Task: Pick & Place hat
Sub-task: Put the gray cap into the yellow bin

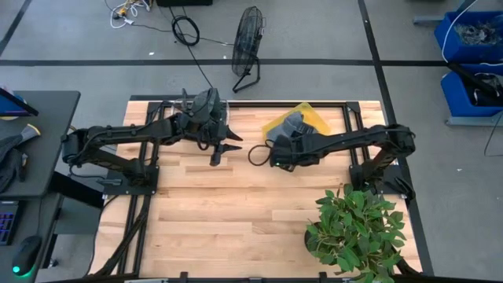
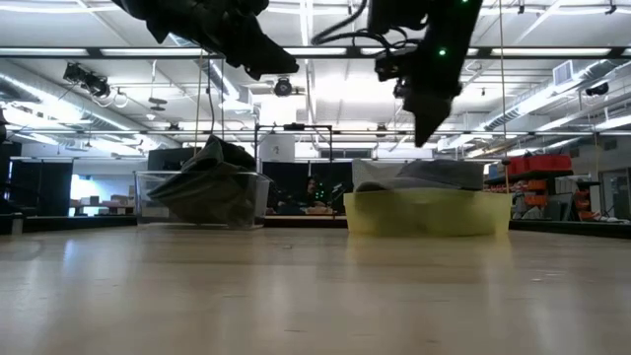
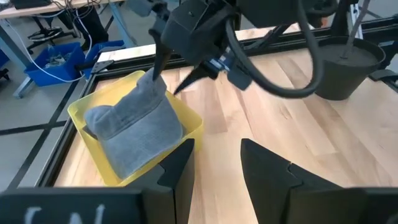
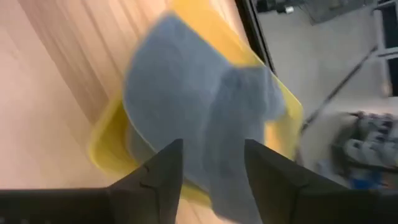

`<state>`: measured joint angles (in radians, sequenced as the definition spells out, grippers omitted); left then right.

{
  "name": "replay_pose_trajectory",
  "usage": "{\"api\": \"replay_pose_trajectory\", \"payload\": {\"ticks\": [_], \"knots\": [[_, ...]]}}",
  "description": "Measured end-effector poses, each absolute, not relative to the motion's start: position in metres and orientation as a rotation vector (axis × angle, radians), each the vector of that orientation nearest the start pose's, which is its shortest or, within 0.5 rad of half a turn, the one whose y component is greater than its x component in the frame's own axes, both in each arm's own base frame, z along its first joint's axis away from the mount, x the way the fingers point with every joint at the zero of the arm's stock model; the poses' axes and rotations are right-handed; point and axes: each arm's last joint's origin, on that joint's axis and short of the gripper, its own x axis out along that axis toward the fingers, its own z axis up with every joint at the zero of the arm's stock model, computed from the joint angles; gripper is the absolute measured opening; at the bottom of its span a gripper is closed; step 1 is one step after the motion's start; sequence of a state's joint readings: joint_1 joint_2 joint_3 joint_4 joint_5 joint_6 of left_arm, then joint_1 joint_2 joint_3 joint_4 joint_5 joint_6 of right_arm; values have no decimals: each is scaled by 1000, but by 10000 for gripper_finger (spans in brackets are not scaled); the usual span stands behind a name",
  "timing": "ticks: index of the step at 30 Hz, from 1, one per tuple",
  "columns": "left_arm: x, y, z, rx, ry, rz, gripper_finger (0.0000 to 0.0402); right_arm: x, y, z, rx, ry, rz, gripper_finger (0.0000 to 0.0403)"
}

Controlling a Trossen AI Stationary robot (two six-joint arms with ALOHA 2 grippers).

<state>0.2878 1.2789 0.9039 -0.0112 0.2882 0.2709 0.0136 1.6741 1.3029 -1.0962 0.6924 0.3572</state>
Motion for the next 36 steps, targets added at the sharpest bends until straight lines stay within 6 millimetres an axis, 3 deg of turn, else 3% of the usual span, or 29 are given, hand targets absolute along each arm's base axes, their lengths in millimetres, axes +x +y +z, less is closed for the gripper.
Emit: {"api": "replay_pose_trajectory", "payload": {"ticks": [3,7,12,16,20,23,30,34,36], "knots": [[268,72,293,99,347,-28,133,300,-12,255,-241,1319,-800,172],[251,68,312,75,288,-10,133,278,-11,293,-279,1283,-865,167],[209,55,341,103,231,-7,133,230,-9,337,-182,1063,-896,159],[175,45,351,123,238,11,133,191,-5,344,-94,874,-841,150],[153,39,345,128,206,17,133,162,-3,327,-14,686,-779,139],[146,37,334,135,182,32,133,158,-4,303,20,540,-732,132],[146,39,327,142,101,94,133,182,-12,236,172,291,-661,94],[146,38,328,140,90,96,133,189,-20,201,214,318,-691,23],[146,38,328,122,90,96,133,192,-24,190,232,341,-734,8]]}}
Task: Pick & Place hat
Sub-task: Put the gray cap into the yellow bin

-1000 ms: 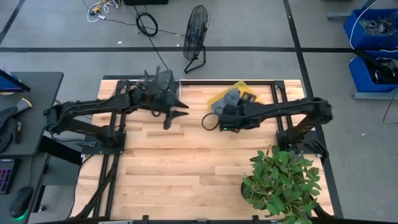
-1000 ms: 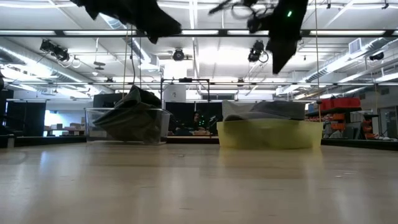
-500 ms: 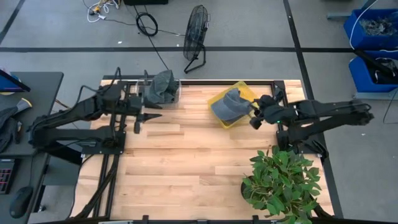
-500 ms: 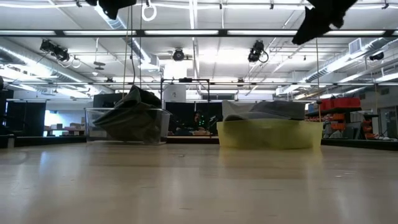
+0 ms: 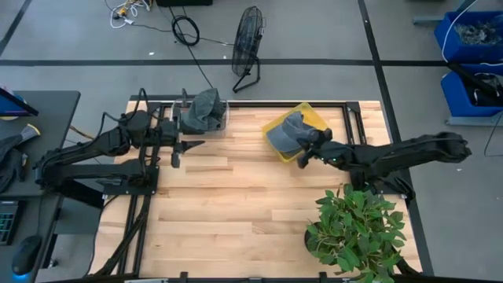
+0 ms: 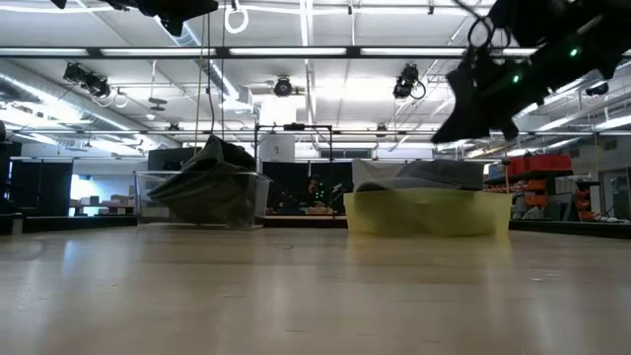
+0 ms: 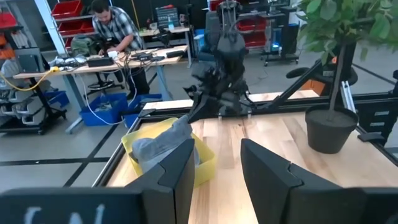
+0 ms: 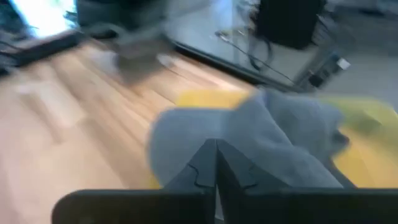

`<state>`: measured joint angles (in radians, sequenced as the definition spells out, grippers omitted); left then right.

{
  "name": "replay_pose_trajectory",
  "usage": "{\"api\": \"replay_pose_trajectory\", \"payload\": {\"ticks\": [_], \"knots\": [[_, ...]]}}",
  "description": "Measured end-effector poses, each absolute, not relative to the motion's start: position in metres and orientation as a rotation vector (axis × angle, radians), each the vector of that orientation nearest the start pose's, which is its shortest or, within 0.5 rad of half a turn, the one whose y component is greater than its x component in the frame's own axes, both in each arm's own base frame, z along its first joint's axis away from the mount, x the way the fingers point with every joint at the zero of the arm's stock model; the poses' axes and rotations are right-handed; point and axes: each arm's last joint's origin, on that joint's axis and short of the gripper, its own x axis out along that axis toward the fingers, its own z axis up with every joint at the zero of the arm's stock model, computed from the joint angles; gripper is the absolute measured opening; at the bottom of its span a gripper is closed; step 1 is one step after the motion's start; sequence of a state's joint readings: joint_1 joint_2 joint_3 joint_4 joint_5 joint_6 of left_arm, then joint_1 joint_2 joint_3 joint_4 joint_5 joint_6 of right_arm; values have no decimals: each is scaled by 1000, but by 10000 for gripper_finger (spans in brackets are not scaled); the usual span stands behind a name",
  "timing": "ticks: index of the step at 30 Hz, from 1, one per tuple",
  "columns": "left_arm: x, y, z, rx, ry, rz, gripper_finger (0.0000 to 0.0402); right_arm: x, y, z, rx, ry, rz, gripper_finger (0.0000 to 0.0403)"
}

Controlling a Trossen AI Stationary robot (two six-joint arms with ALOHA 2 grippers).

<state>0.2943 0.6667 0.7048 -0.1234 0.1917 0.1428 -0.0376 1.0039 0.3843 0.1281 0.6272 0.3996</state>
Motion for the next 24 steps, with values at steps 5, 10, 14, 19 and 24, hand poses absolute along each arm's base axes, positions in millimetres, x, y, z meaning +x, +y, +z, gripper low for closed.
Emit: {"api": "replay_pose_trajectory", "payload": {"ticks": [5,10,14,19,24], "knots": [[146,38,328,120,90,97,133,203,-34,173,221,389,-796,23],[146,38,328,120,89,96,133,212,-50,155,291,423,-816,7],[146,39,328,120,90,96,133,214,-58,135,360,496,-868,5],[146,38,328,120,91,96,133,211,-64,126,384,553,-922,3],[146,38,328,120,90,95,133,217,-63,154,317,520,-831,4]]}}
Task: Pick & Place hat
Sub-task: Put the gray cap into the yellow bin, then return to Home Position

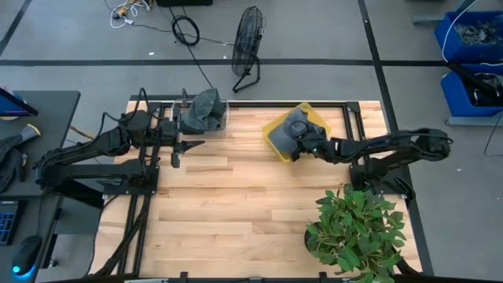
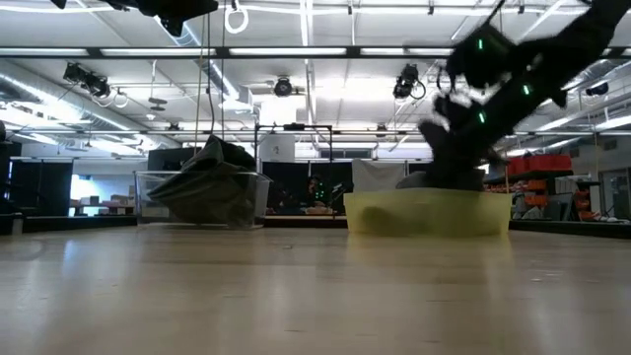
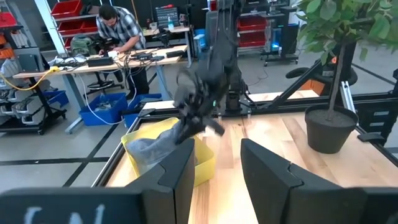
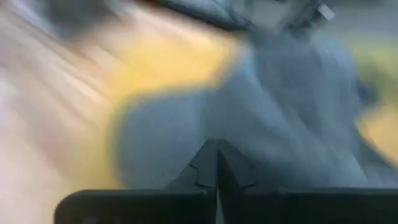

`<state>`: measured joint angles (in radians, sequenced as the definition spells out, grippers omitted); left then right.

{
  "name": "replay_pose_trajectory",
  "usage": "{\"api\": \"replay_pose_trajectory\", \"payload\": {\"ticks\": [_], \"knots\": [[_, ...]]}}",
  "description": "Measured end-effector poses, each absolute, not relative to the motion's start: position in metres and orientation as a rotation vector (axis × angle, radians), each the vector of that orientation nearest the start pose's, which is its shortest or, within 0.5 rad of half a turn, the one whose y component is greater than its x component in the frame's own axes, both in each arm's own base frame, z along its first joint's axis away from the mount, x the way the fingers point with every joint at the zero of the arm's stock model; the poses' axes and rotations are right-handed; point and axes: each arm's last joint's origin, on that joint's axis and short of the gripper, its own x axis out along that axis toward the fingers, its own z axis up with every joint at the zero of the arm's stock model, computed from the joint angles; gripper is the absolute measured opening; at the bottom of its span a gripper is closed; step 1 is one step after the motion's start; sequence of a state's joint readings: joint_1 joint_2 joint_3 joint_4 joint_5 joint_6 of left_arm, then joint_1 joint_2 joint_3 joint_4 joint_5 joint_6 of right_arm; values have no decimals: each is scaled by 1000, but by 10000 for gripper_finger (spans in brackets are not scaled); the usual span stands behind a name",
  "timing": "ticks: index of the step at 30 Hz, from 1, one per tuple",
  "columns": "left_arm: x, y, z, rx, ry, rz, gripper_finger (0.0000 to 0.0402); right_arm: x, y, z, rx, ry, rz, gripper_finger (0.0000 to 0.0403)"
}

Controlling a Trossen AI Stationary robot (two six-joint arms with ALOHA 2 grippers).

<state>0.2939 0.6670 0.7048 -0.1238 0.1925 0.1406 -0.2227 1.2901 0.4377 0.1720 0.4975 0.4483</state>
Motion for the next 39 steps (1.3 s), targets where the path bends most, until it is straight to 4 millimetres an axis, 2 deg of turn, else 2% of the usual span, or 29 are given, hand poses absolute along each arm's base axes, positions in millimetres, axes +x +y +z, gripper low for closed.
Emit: {"api": "replay_pose_trajectory", "payload": {"ticks": [3,6,10,14,16,19,25,28,35,39], "knots": [[146,38,328,113,89,96,133,225,-61,194,269,465,-706,4],[144,38,329,66,81,97,133,221,-54,233,205,522,-586,4],[130,34,332,46,64,98,133,199,-42,281,67,502,-501,5],[106,26,333,53,61,98,133,166,-32,304,4,355,-458,5],[96,23,331,61,42,98,133,150,-27,298,-24,327,-413,5],[84,20,318,115,7,100,133,136,-21,278,-77,267,-291,5],[83,19,269,76,-101,102,133,119,-12,240,-195,20,-59,5],[87,21,243,51,-123,103,133,113,-11,221,-185,-24,-55,5],[90,21,205,91,-220,91,133,105,-10,177,-120,-72,-58,5],[92,22,189,92,-236,90,133,102,-11,175,-66,-67,-83,5]]}}
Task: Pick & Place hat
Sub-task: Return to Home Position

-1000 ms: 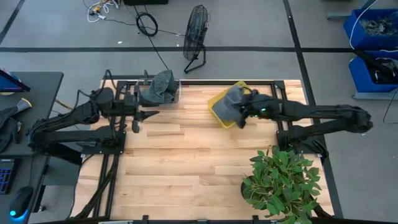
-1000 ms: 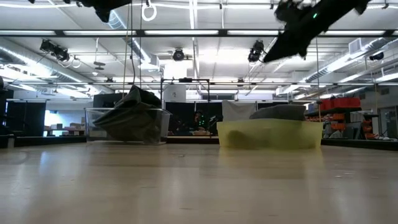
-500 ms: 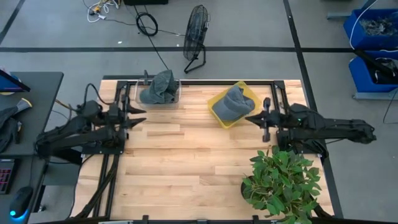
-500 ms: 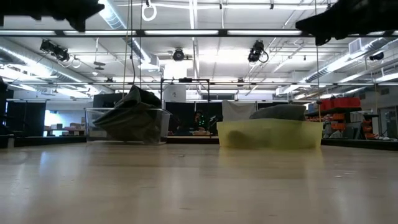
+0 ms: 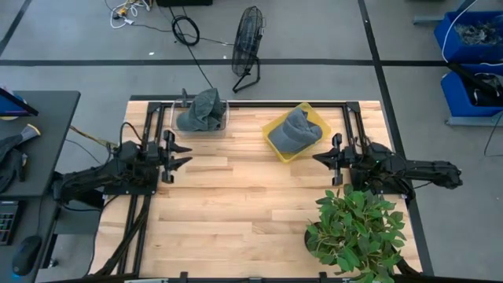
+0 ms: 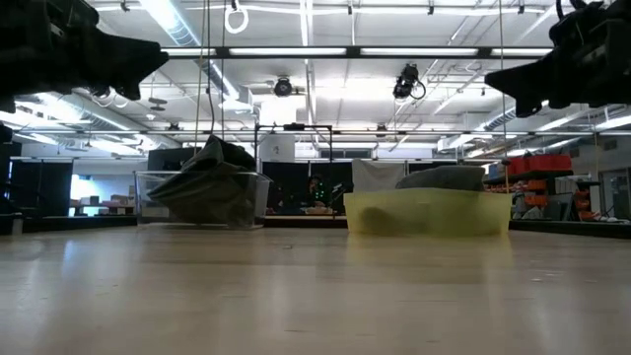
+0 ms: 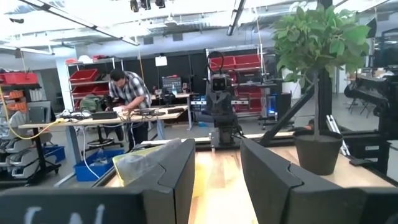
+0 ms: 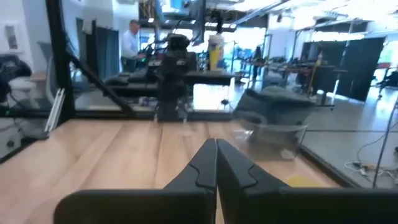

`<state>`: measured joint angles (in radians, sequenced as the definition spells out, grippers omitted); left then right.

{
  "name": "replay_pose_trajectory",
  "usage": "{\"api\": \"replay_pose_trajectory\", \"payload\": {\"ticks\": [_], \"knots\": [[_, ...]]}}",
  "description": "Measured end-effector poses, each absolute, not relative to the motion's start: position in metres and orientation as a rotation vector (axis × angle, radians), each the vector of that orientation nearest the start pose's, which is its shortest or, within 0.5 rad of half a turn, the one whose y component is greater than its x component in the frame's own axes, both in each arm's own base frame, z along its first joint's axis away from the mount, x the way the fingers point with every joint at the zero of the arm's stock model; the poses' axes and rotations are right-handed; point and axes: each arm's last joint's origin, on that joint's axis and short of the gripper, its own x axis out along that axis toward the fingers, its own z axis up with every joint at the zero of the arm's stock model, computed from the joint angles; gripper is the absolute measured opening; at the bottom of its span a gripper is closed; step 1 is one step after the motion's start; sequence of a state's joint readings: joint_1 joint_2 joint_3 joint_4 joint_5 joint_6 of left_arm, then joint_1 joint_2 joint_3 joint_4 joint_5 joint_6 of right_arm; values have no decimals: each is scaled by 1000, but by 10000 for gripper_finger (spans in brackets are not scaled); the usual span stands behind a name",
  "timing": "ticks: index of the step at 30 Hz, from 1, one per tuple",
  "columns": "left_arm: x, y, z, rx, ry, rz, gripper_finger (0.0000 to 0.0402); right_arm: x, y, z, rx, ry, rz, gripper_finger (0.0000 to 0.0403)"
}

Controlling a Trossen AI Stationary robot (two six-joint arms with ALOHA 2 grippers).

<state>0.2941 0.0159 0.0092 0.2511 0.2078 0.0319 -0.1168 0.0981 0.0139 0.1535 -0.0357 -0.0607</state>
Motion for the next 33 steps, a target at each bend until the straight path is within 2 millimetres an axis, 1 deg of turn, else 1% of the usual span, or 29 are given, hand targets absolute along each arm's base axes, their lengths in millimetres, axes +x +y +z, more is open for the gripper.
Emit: {"api": "replay_pose_trajectory", "payload": {"ticks": [7,11,15,18,22,33], "knots": [[92,22,190,117,-236,93,133,101,-11,176,-68,-77,-94,6],[94,22,184,111,-182,91,133,101,-14,176,-52,-71,-192,6],[95,22,175,63,-83,87,133,101,-16,170,-35,-5,-266,6],[95,23,171,17,-46,89,133,101,-16,164,-35,49,-263,6],[96,23,170,-31,-37,88,133,101,-16,165,-18,45,-258,6],[95,23,172,-25,-61,84,133,101,-16,165,-12,44,-258,13]]}}
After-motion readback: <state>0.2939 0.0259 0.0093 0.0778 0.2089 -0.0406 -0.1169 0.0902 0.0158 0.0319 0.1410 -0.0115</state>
